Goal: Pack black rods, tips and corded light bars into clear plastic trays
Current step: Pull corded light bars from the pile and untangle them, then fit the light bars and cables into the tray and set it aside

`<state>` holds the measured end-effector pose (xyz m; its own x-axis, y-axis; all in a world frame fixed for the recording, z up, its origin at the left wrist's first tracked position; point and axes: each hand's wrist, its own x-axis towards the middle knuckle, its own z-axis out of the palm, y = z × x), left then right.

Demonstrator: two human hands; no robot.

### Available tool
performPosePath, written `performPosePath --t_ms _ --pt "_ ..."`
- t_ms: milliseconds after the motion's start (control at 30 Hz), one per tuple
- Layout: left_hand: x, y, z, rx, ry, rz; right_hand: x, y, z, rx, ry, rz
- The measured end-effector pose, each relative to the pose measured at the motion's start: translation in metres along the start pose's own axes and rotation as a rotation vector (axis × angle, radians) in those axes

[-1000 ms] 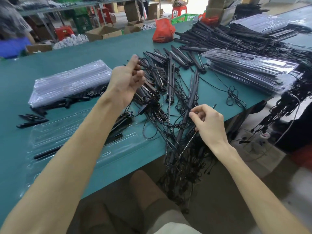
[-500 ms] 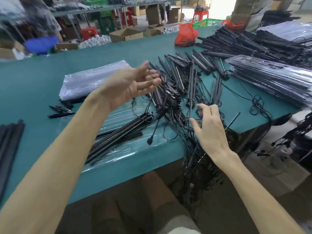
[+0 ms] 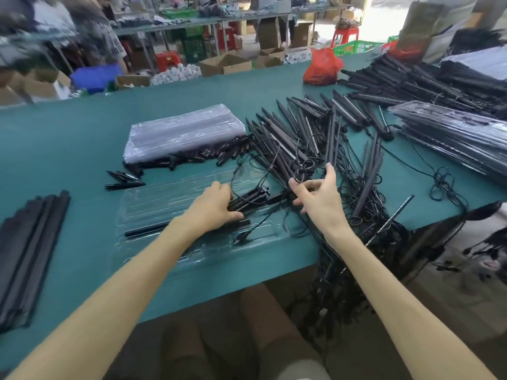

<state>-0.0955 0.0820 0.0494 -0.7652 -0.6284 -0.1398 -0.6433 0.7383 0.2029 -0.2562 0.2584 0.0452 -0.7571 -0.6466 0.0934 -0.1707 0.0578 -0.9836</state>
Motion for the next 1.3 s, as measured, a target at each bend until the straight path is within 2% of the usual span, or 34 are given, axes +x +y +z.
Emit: performPosePath --t_ms 133,200,467,567,667,867,1033,1200,1300 --pt "-0.005 -0.003 0.005 -0.008 0.104 0.104 0.001 -0.003 -0.004 0.113 -0.010 -0.027" --pt "-0.008 -0.004 0.002 -0.048 0.086 0.130 -0.001 -0.009 -0.008 0.212 0.012 -0.072" --pt "-0.016 -0.015 -0.013 -0.097 -0.002 0.219 -0.024 -0.052 -0.035 0.292 0.181 -0.246" --pt "-0.019 -0.015 -0.020 -0.132 0.015 0.241 -0.029 -0.067 -0.036 0.359 0.152 -0.257" --pt "-0.024 -0.014 -0.032 -0.224 0.102 0.253 -0.029 -0.076 -0.029 0.412 0.064 -0.219" --pt "-0.033 -0.013 -0.070 -0.714 0.312 0.249 -0.026 -0.077 -0.007 0.381 -0.125 -0.192" --pt "-0.039 -0.013 -0.114 -1.275 0.436 0.297 -0.027 -0.071 0.020 0.294 -0.243 -0.210" --pt "-0.042 -0.016 -0.140 -1.778 0.437 0.445 -0.025 -0.066 0.045 0.211 -0.341 -0.179" --pt "-0.042 -0.020 -0.128 -1.920 0.440 0.350 -0.020 -0.063 0.054 0.056 -0.326 -0.211"
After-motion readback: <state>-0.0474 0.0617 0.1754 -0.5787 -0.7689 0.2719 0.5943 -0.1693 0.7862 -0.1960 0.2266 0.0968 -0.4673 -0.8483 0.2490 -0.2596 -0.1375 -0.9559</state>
